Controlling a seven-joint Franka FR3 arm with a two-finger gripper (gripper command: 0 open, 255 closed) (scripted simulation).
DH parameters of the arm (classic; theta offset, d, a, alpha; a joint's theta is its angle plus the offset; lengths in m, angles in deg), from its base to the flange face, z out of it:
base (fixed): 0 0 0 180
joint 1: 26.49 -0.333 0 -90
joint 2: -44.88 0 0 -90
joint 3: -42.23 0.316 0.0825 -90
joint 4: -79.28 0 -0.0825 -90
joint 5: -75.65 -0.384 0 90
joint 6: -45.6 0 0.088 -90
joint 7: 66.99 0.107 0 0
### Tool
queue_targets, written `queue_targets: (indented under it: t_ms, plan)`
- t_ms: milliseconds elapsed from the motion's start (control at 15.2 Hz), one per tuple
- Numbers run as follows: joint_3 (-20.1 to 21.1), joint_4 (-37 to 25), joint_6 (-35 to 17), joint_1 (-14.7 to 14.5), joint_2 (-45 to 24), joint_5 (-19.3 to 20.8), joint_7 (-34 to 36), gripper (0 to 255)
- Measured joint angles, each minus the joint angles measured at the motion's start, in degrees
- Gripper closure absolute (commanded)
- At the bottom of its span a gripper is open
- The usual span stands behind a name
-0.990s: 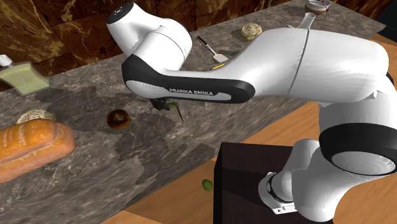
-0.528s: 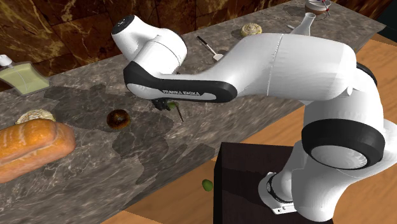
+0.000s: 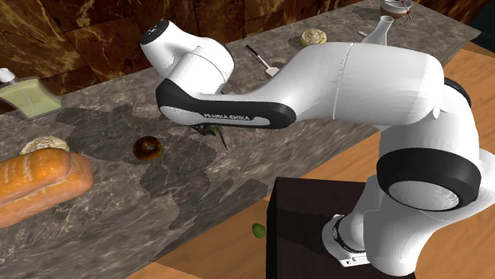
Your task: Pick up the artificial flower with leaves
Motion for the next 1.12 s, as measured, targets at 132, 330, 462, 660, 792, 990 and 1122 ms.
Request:
queue_targets:
  t_ms: [132, 330, 462, 660, 792, 990, 1122]
  plan:
    - [0.05, 0.22, -0.22, 0.02, -0.67, -0.42, -0.26, 255]
    - [0.05, 0.31, -0.27, 0.04, -0.72, -0.52, -0.33, 255]
    - [0.06, 0.61, -0.12, 0.01, -0.36, -0.48, -0.29, 255]
    - [0.10, -1.02, 1.72, -0.06, -0.17, -0.49, -0.53, 255]
    - [0.09, -2.55, 3.14, -0.05, -0.25, -0.50, -0.80, 255]
    - [0.13, -5.11, 5.55, -0.12, -0.41, -0.54, -1.12, 255]
    - [0.04, -6.82, 6.88, -0.02, -0.73, -0.55, -1.55, 255]
